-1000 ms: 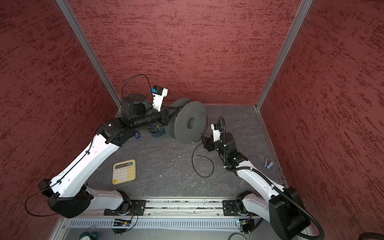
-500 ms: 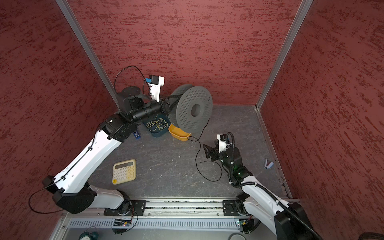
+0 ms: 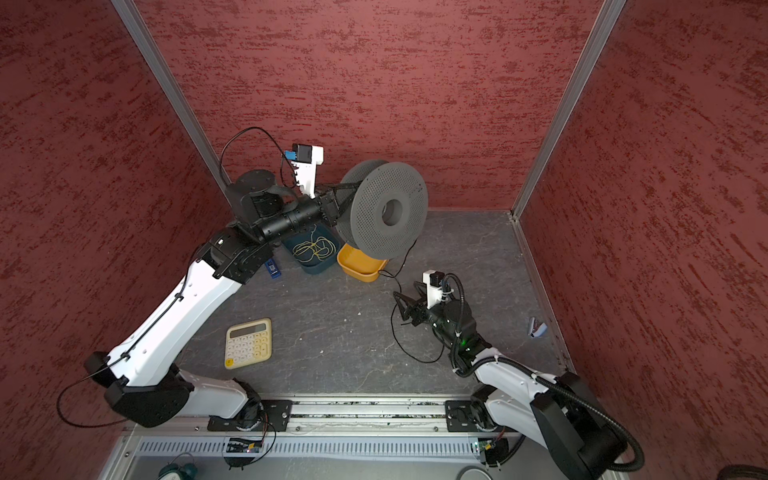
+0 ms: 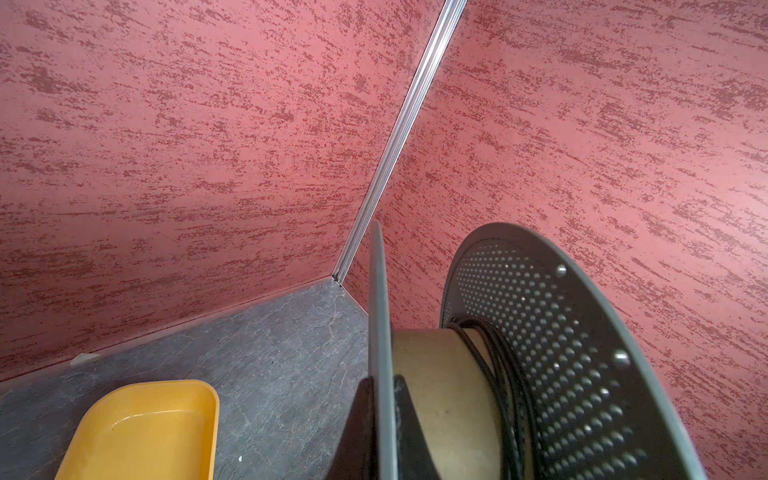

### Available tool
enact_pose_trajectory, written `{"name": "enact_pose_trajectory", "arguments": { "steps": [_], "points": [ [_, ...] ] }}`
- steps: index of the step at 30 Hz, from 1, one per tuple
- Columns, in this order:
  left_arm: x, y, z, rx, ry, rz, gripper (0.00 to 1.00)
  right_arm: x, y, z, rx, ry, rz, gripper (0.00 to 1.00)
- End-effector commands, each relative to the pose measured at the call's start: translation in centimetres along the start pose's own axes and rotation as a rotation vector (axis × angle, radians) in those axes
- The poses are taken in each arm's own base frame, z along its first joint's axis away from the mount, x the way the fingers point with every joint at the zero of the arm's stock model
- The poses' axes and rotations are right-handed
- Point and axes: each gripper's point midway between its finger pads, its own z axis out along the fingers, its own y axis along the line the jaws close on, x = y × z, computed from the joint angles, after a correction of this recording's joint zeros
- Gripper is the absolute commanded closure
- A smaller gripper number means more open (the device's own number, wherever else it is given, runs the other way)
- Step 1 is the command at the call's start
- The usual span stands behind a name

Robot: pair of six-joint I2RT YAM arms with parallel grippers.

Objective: Wrap the cables
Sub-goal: 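Grasp the black cable below the spool with the right gripper, then wrap the cable over the spool with the right gripper while left lowers spool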

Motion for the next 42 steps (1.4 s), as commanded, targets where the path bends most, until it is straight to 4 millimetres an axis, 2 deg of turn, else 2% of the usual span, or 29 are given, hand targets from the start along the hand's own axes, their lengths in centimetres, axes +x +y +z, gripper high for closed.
{"name": "enact_pose_trajectory", "arguments": {
  "steps": [1, 7, 9, 10, 11, 14, 17, 25, 31, 35, 39, 42],
  "points": [
    [-3.7, -2.0, -1.4, 0.067, -0.128, 0.014, 1.0, -4.6, 1.6, 0.9, -0.056, -0.179, -0.042, 0.2],
    [-3.6, -2.0, -1.6, 0.07, -0.127, 0.004, 1.0, -5.7, 1.7, 3.9, -0.086, -0.223, -0.039, 0.24],
    [-3.5, -1.9, -1.7, 0.069, -0.127, 0.002, 1.0, -5.8, 1.6, 4.8, -0.093, -0.231, -0.027, 0.29],
    [-3.6, -1.9, -1.7, 0.067, -0.129, 0.002, 1.0, -6.0, 1.6, 5.1, -0.095, -0.238, -0.021, 0.37],
    [-3.5, -1.8, -1.8, 0.063, -0.13, 0.002, 1.0, -5.5, 1.3, 5.7, -0.089, -0.223, -0.008, 0.5],
    [-3.3, -1.0, -1.8, 0.031, -0.132, 0.0, 1.0, -4.9, 1.0, 6.7, -0.085, -0.195, 0.023, 0.81],
    [-3.1, 0.6, -1.7, -0.041, -0.123, -0.012, 1.0, -3.8, 0.1, 7.8, -0.014, -0.135, 0.045, 1.0],
    [-2.2, 5.6, -1.9, -0.309, -0.161, 0.001, 1.0, 1.2, -0.3, 9.4, 0.123, 0.109, 0.018, 1.0],
    [-0.6, 8.4, -1.0, -0.52, -0.126, 0.071, 1.0, 4.9, 2.6, 9.5, 0.165, 0.259, -0.176, 1.0],
    [0.9, 9.9, 0.1, -0.641, -0.094, 0.16, 1.0, 5.4, 5.8, 9.4, 0.158, 0.279, -0.292, 1.0],
    [3.2, 11.5, 0.9, -0.773, -0.035, 0.277, 1.0, 4.5, 8.4, 8.7, 0.194, 0.256, -0.407, 1.0],
    [4.9, 12.3, 1.4, -0.871, 0.032, 0.405, 1.0, 3.0, 9.1, 8.1, 0.238, 0.254, -0.434, 1.0]
  ]
}}
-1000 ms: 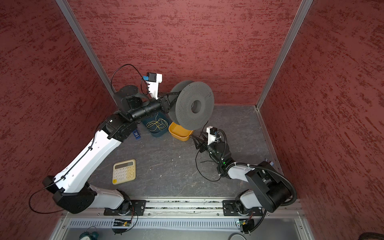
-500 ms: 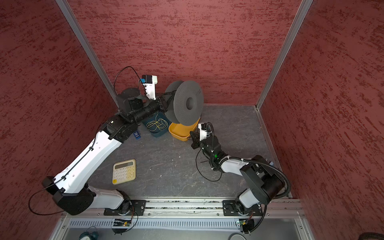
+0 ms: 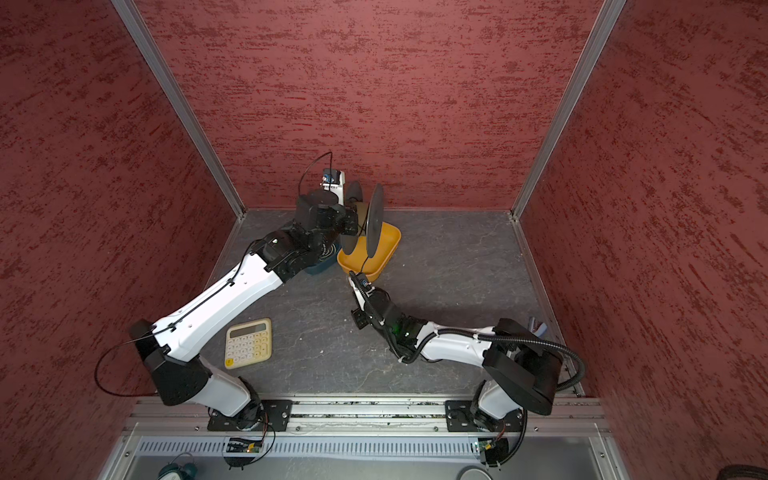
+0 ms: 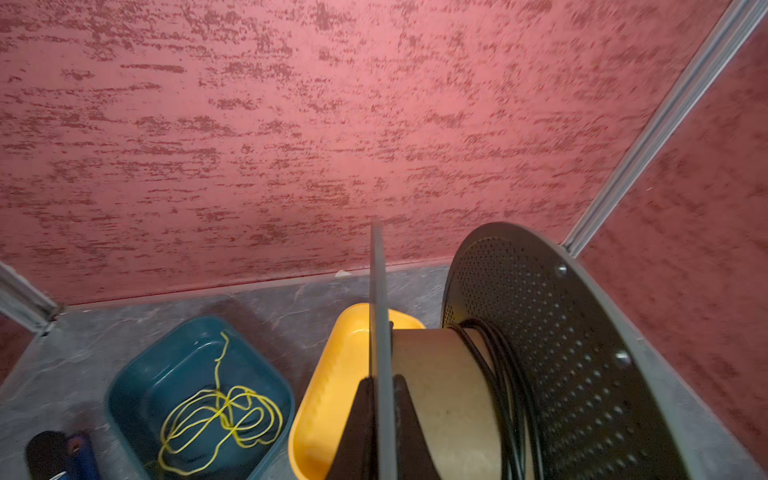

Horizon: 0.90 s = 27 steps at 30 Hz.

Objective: Wrap the cables
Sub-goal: 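Wrap the cable over the spool with the right gripper while left lowers spool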

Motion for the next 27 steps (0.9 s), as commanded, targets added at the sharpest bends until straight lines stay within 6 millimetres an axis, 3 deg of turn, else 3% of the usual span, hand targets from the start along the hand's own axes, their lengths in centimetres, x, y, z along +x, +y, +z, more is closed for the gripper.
{"name": "enact_pose_trajectory", "arguments": {
  "steps": [1, 11, 15, 19, 21, 27],
  "points": [
    [-1.8, 1.6, -0.5, -0.164, -0.073, 0.095, 1.0, -3.3, -2.1, -2.1, 0.148, -0.034, -0.055, 1.0],
    [4.1, 2.5, -0.6, -0.168, 0.093, 0.181, 1.0, -9.9, -8.0, -8.8, 0.395, -0.172, -0.021, 1.0],
    [5.4, 2.1, -1.1, -0.136, 0.134, 0.202, 1.0, -12.1, -10.2, -9.5, 0.469, -0.195, -0.002, 1.0],
    [6.3, 1.3, -1.3, -0.077, 0.175, 0.19, 1.0, -14.1, -10.6, -9.2, 0.49, -0.227, -0.024, 0.99],
    [6.6, 0.6, -1.4, -0.042, 0.194, 0.181, 1.0, -15.1, -10.5, -9.0, 0.494, -0.249, -0.036, 0.93],
    [7.0, -0.7, -1.4, 0.033, 0.215, 0.173, 1.0, -16.5, -11.9, -8.4, 0.512, -0.25, -0.017, 0.89]
  ]
}}
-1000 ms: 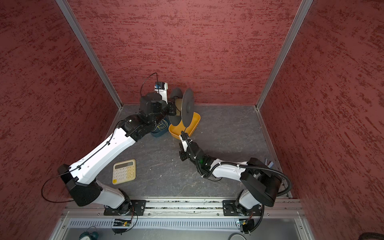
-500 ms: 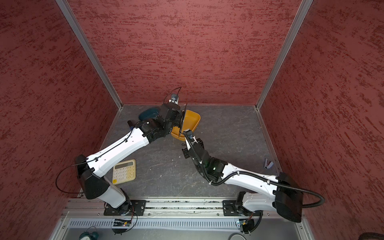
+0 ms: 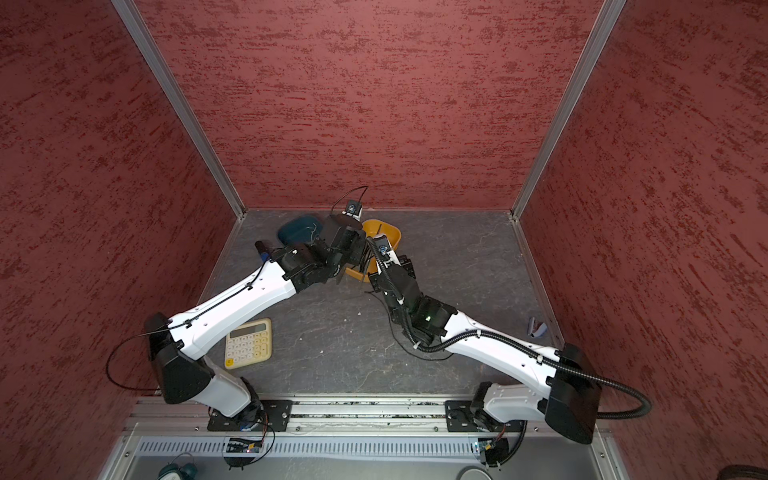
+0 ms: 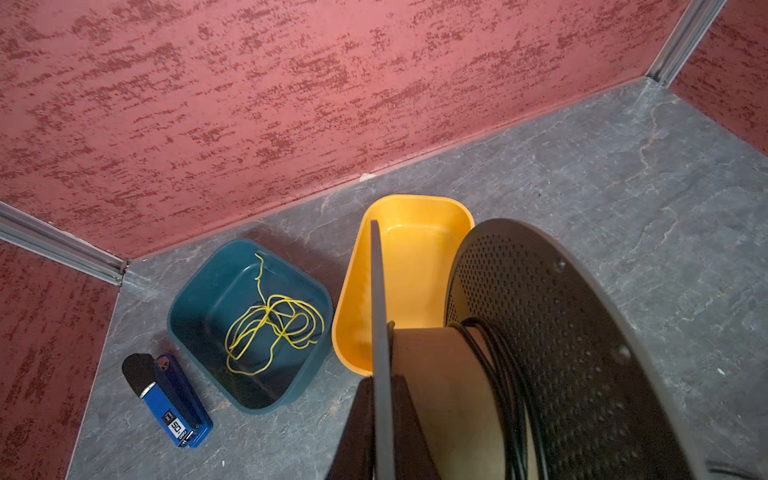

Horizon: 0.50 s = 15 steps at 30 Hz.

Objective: Wrap the cables
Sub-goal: 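Wrap the cable over the spool with the right gripper while left lowers spool, then release the cable and draw the right gripper back while left raises spool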

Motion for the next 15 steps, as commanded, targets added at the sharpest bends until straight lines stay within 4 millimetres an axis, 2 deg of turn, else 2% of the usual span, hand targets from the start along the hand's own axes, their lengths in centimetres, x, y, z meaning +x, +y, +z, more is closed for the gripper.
{"name": "enact_pose_trajectory", "arguments": {
  "steps": [1, 7, 15],
  "points": [
    [-1.5, 0.2, -1.4, 0.041, -0.032, -0.022, 1.0, -2.9, -2.4, 0.5, 0.065, -0.053, 0.055, 0.89],
    [-2.1, -0.7, -2.7, 0.132, -0.052, 0.007, 1.0, -2.1, -4.3, 2.0, 0.049, -0.014, 0.085, 0.88],
    [-2.4, -2.1, -4.9, 0.241, -0.101, 0.07, 1.0, -0.4, -7.0, 4.0, -0.054, 0.055, 0.188, 0.79]
  ]
}}
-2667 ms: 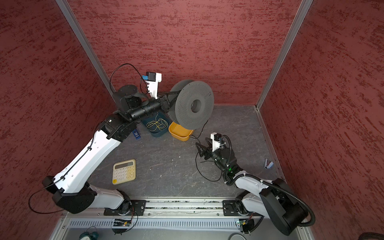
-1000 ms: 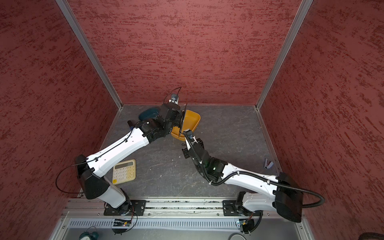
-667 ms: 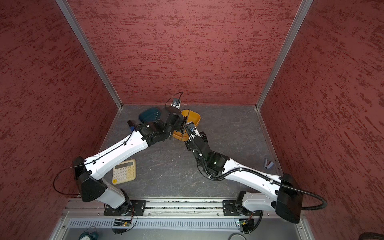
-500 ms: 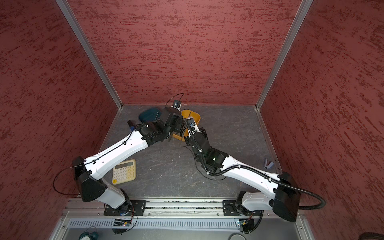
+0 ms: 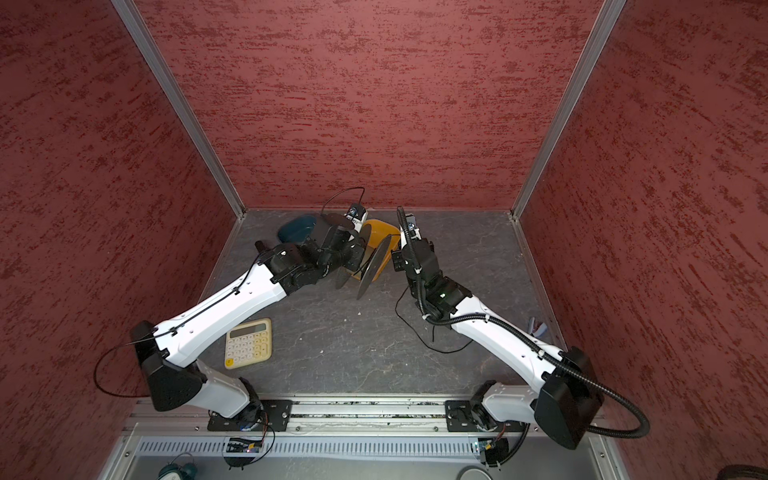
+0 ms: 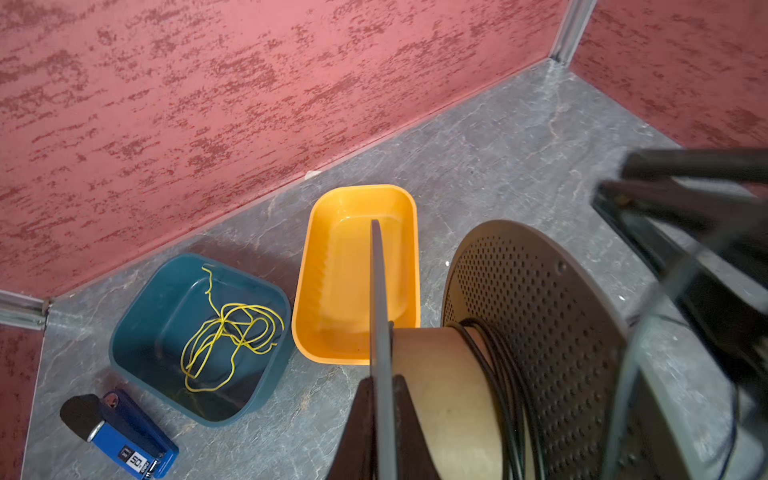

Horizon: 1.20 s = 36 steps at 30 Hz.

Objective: Wrap the cables
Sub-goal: 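Release the cable and draw the right gripper back while left raises spool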

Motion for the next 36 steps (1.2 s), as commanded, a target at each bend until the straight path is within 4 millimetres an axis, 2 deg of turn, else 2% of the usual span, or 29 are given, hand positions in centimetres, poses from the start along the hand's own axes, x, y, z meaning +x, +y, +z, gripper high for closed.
{"name": "enact_pose_trajectory", "arguments": {
  "steps": [1, 5, 8, 13, 16, 19, 26, 29, 36],
  "points": [
    [-2.4, -0.6, -2.2, 0.057, -0.103, 0.012, 1.0, -1.8, 0.0, 0.0, -0.116, -0.005, 0.09, 0.78],
    [-2.7, -1.7, -3.2, 0.139, -0.115, 0.006, 1.0, 0.2, -0.5, 1.4, -0.166, 0.049, 0.124, 0.79],
    [-3.6, -2.3, -4.6, 0.201, -0.143, -0.008, 1.0, 2.3, -0.9, 2.4, -0.217, 0.088, 0.17, 0.79],
    [-6.2, -2.5, -8.0, 0.318, -0.236, -0.073, 1.0, 6.2, -0.1, 3.6, -0.311, 0.144, 0.21, 0.78],
    [-8.0, -2.8, -10.3, 0.406, -0.31, -0.118, 1.0, 8.1, 0.7, 3.4, -0.355, 0.163, 0.232, 0.71],
    [-10.0, -3.0, -12.4, 0.478, -0.381, -0.147, 1.0, 8.4, 1.1, 1.9, -0.402, 0.123, 0.261, 0.55],
    [-13.7, -3.6, -15.6, 0.572, -0.533, -0.167, 1.0, 7.3, -0.1, -3.7, -0.438, -0.011, 0.287, 0.18],
    [-14.9, -4.1, -16.8, 0.605, -0.595, -0.167, 1.0, 7.4, -0.9, -5.4, -0.42, -0.044, 0.275, 0.03],
    [-16.6, -4.5, -16.9, 0.601, -0.645, -0.185, 1.0, 8.6, -1.8, -7.6, -0.406, -0.092, 0.28, 0.02]
  ]
}}
